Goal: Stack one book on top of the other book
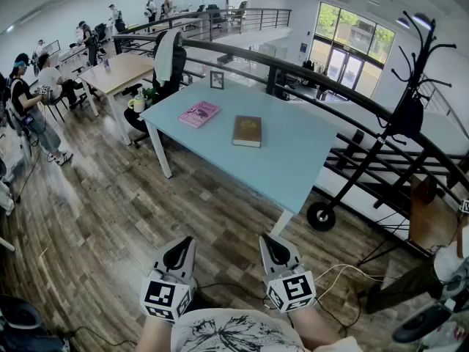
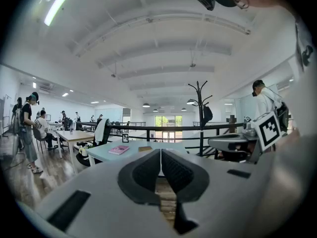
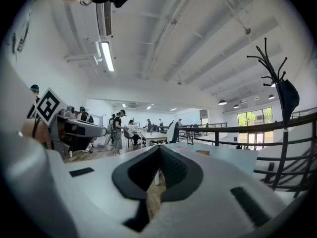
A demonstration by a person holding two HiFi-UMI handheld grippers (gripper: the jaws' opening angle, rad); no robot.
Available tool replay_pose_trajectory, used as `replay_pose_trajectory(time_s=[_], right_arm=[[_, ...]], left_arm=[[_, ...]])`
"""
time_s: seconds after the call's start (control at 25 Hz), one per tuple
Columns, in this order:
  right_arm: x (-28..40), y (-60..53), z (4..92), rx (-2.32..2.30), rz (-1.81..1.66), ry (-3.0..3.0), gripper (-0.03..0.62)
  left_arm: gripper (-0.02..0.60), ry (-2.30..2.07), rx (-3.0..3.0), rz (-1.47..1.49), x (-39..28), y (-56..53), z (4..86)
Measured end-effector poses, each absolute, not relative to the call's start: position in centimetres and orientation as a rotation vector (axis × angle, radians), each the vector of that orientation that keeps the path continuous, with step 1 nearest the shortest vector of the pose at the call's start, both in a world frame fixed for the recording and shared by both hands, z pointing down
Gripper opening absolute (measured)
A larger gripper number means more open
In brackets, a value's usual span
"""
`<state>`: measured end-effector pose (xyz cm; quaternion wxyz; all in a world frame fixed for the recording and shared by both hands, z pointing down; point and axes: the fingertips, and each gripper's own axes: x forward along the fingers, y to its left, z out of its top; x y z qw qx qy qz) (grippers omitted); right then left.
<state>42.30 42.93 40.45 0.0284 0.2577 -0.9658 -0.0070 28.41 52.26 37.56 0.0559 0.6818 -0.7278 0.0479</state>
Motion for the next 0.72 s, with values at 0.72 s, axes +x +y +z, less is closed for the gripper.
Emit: replay_pose_trajectory(time_s=[0.72], right_arm=[[41.1,39.0,43.2,0.968,0.101,-2.900,-0.008]], left_arm=[[0.012,-2.159,2.070,0.144,25.5,50.2,41.7]])
